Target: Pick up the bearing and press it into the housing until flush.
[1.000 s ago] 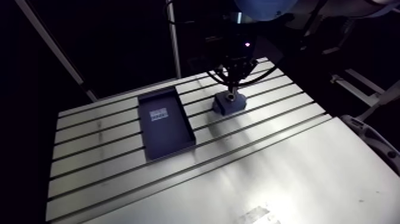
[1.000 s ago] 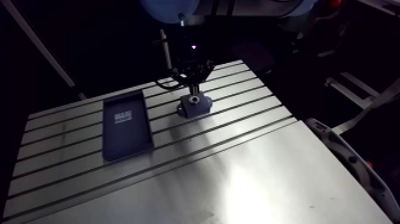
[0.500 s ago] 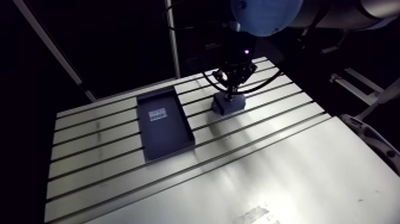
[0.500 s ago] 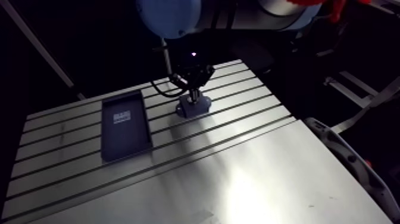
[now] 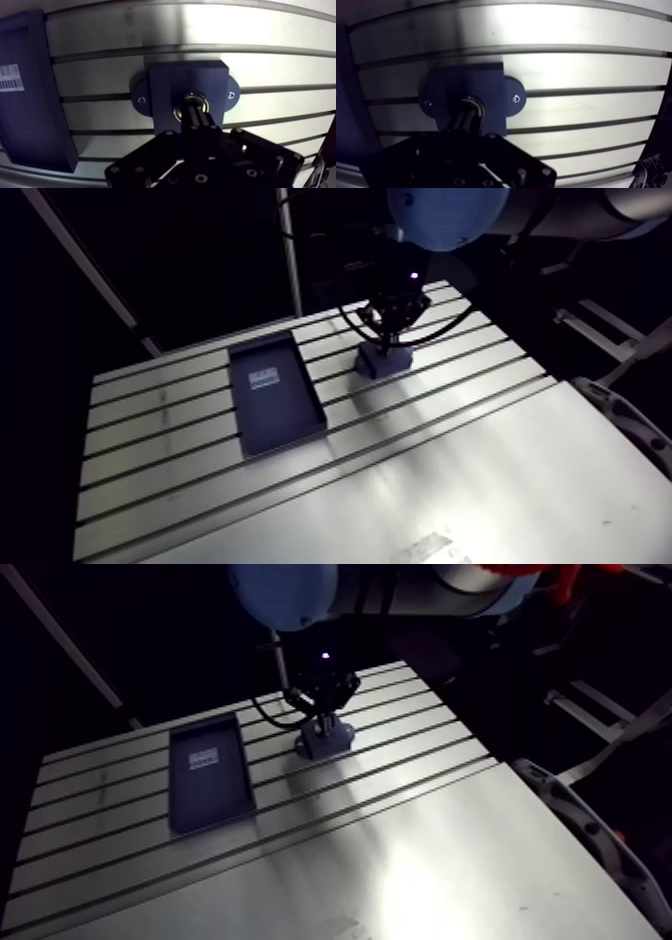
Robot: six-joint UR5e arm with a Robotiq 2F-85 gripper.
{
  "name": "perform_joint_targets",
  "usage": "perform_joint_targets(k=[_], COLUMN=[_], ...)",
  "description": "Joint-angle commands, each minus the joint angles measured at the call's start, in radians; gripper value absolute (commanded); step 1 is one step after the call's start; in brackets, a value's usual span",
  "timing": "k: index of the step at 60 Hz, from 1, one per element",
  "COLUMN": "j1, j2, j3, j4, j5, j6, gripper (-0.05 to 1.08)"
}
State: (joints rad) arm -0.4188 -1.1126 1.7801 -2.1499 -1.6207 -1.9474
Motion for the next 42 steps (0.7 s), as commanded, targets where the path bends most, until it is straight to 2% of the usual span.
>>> perform_joint_targets(k=[1,42], j1=[0.000,0.002], j2=[0.001,0.009], j3=[-0.001,-0.008], j4=[0.000,-0.002], j5=[0.000,0.000], j6=[0.000,-0.002], gripper=[0.99,0.99])
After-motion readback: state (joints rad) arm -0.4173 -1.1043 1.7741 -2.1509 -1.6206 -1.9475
